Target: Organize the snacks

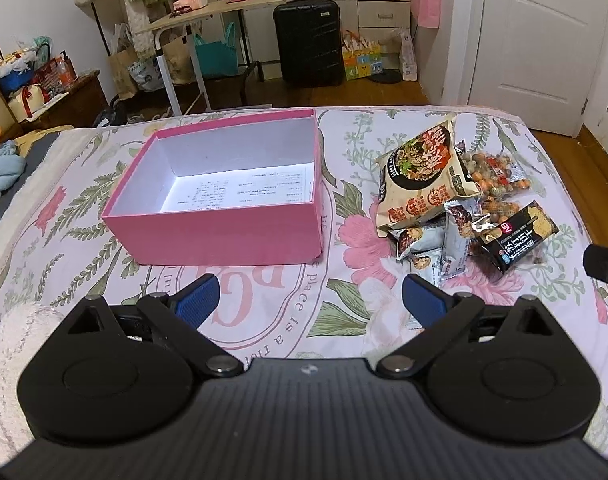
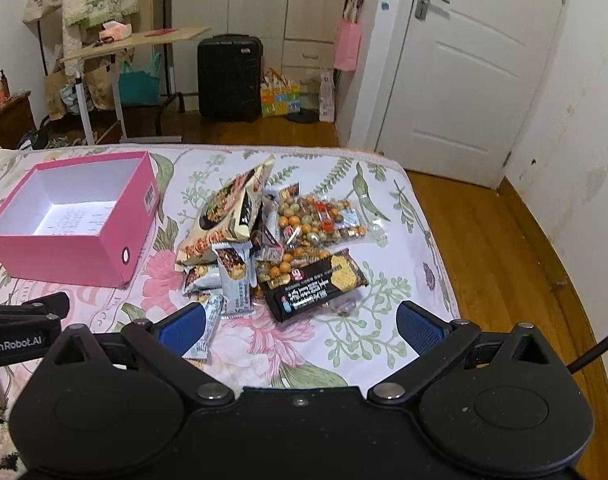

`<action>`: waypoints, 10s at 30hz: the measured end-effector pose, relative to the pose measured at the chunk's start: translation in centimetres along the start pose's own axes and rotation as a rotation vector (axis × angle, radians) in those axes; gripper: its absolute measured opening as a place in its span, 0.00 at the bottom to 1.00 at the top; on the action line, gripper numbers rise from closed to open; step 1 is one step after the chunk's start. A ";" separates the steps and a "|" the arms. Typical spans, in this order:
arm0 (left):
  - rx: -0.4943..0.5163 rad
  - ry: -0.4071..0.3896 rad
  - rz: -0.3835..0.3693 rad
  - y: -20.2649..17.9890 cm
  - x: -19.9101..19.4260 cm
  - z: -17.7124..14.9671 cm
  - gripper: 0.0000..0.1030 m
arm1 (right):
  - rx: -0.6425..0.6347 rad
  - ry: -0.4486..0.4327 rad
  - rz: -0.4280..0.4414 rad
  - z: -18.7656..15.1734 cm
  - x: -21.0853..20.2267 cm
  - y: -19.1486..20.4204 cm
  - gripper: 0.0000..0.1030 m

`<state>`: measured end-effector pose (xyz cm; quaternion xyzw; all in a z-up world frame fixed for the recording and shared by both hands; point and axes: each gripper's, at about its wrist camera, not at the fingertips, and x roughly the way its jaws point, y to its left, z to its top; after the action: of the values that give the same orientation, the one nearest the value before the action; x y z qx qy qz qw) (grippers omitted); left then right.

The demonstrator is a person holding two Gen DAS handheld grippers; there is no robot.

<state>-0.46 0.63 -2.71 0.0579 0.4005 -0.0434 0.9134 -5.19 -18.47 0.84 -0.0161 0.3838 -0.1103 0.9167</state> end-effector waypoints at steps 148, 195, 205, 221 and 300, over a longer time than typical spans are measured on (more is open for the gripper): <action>-0.357 0.298 -0.280 16.6 29.0 12.4 0.35 | -0.551 0.150 0.362 12.6 26.0 26.6 0.47; 0.082 0.313 -0.528 -3.3 16.9 2.0 0.48 | -0.041 0.044 0.353 -2.0 18.9 -3.5 0.79; -0.054 0.382 -0.602 -5.6 20.2 -0.3 0.48 | 0.037 0.166 0.431 -3.9 20.6 -5.1 0.37; -0.082 0.330 -0.600 -6.5 20.5 -0.6 0.48 | 0.127 0.220 0.497 -5.4 21.3 -5.6 0.40; -0.107 0.256 -0.171 21.1 18.3 10.9 0.60 | -0.363 0.166 0.549 9.8 17.4 25.0 0.73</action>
<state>22.52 19.36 -7.38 -0.0201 0.5188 -0.0919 0.8497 18.29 1.69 -7.29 -0.0660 0.4605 0.2099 0.8600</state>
